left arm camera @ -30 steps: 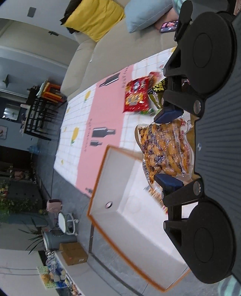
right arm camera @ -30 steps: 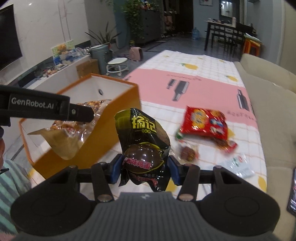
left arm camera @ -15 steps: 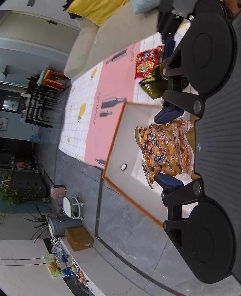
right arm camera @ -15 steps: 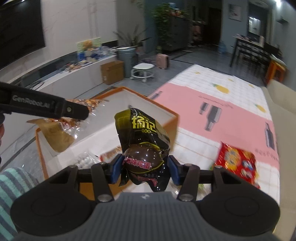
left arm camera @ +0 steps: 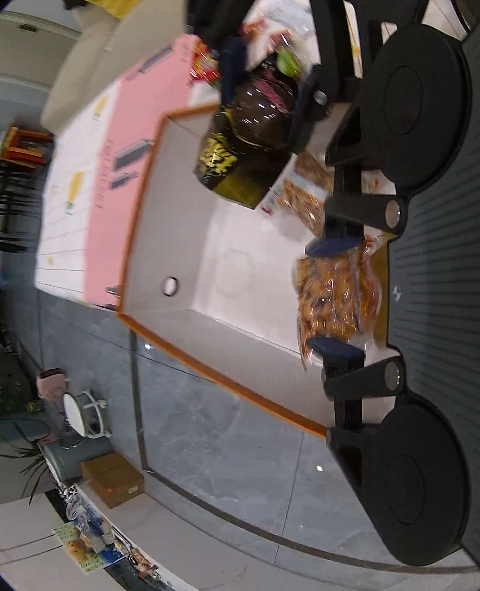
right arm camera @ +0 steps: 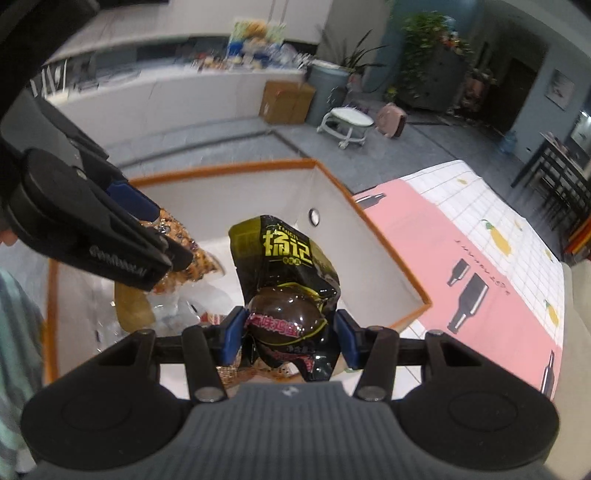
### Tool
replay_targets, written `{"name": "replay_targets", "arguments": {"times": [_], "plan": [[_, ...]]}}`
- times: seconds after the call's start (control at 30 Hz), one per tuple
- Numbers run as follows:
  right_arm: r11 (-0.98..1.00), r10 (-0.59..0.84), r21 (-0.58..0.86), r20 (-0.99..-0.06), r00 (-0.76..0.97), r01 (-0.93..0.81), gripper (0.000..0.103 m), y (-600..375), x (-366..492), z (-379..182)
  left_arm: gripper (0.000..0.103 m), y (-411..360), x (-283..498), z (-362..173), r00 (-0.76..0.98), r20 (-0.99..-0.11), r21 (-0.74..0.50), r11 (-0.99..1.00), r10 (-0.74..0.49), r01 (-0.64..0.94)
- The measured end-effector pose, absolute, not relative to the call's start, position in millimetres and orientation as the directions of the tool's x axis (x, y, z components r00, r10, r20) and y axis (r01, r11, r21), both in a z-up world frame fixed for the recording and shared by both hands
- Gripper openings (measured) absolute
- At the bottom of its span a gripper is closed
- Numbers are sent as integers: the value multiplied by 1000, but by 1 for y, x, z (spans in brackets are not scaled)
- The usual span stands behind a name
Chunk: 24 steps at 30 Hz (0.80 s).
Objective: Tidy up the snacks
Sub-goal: 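Lower both snacks into the box and open both grippers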
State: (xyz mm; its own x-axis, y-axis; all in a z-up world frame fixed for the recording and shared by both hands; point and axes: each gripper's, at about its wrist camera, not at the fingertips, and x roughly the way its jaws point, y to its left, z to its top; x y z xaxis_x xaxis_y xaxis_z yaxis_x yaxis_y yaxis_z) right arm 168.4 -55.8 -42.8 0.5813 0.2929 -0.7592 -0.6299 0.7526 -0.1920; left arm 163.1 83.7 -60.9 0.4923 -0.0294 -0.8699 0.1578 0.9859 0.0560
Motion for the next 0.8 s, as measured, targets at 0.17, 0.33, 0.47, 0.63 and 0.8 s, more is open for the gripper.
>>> {"name": "replay_targets", "arguments": {"times": [0.17, 0.33, 0.47, 0.63, 0.8], "plan": [[706, 255, -239, -793, 553, -667, 50, -44, 186, -64, 20, 87, 175, -79, 447, -895, 69, 986, -7, 153], [684, 236, -255, -809, 538, -684, 50, -40, 196, -74, 21, 92, 177, -81, 448, -894, 75, 987, 3, 143], [672, 221, -270, -816, 534, -690, 50, -35, 205, -79, 32, 92, 182, -78, 463, -886, 97, 984, 16, 150], [668, 191, -276, -834, 518, -691, 50, -30, 215, -85, 46, 86, 187, -74, 471, -882, 104, 980, 13, 168], [667, 168, -276, -849, 501, -692, 51, -29, 226, -93, 52, 81, 189, -76, 468, -884, 110, 976, 9, 190]]}}
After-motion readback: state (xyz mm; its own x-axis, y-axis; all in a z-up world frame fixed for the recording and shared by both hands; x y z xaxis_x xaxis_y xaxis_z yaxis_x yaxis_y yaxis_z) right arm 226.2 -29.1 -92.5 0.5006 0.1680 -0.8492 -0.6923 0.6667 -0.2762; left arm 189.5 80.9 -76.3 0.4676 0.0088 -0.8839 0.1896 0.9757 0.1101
